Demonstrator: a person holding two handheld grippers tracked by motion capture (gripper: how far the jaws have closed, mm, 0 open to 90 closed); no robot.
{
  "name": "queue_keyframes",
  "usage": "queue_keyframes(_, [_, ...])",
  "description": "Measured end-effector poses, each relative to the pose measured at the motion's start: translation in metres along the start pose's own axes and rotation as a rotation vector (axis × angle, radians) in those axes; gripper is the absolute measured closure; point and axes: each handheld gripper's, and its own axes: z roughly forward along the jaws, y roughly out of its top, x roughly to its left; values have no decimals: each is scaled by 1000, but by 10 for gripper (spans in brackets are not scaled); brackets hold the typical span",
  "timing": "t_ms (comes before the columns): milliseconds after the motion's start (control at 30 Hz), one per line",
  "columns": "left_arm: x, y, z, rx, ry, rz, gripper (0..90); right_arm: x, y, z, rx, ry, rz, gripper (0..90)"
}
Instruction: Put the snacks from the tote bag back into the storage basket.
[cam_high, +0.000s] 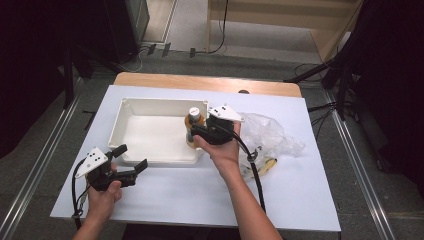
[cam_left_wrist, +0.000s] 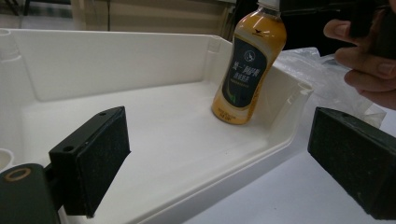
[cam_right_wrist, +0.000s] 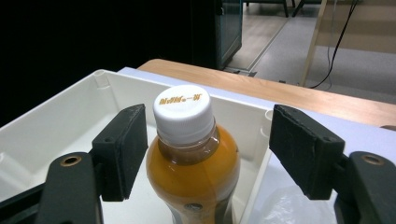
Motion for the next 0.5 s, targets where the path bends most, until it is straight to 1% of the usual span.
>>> queue_keyframes(233, [-1, 0, 2, 3, -4, -3, 53, -1, 3, -12, -16, -7, -20, 300])
queue_keyframes(333, [-1, 0, 2, 6, -3, -2, 53, -4, 4, -18, -22, -9, -21, 300])
queue_keyframes(367, [-1, 0, 3, 6, -3, -3, 53, -7, 4, -22, -27, -12, -16, 298])
queue_keyframes(500, [0, 0, 4, 2, -9, -6, 53, -12, 3, -27, -31, -21, -13, 291])
